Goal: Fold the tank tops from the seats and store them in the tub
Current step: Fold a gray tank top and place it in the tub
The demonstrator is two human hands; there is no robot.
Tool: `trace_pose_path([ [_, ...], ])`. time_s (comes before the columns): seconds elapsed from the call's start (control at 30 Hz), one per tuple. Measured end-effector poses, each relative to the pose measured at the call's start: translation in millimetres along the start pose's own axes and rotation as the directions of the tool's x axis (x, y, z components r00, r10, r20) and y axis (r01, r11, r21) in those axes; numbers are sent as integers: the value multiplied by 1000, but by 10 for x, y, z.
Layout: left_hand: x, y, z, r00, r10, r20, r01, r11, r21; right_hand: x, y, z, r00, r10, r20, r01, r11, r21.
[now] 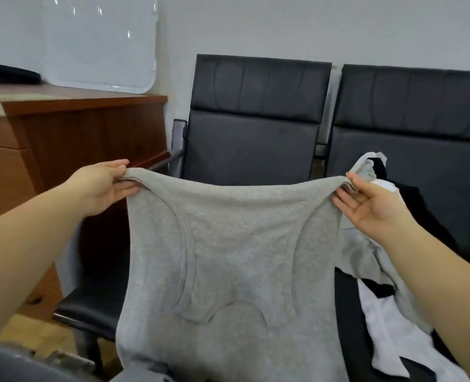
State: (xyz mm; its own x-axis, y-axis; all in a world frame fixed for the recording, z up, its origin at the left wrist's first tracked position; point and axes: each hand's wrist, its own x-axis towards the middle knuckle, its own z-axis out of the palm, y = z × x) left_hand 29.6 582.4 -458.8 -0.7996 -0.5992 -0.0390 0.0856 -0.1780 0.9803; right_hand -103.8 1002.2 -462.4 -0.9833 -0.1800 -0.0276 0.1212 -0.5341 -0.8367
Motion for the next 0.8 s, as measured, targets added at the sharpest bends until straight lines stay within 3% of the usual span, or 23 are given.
trace_pose_path([
  [0.13, 338, -102, -10, 1000, 1, -18, -1, 999, -32, 382, 179, 60, 1000, 25, -8, -26, 994, -108],
  [0.57, 1236, -441, 24, 995, 6, -97, -24, 981, -193, 1090, 524, 330, 983, 30, -180, -50, 993, -108],
  [0.8, 935, -651, -166, 996, -53, -76, 51, 998, -24, 885, 761, 78, 975, 86, -205, -119, 980, -157],
])
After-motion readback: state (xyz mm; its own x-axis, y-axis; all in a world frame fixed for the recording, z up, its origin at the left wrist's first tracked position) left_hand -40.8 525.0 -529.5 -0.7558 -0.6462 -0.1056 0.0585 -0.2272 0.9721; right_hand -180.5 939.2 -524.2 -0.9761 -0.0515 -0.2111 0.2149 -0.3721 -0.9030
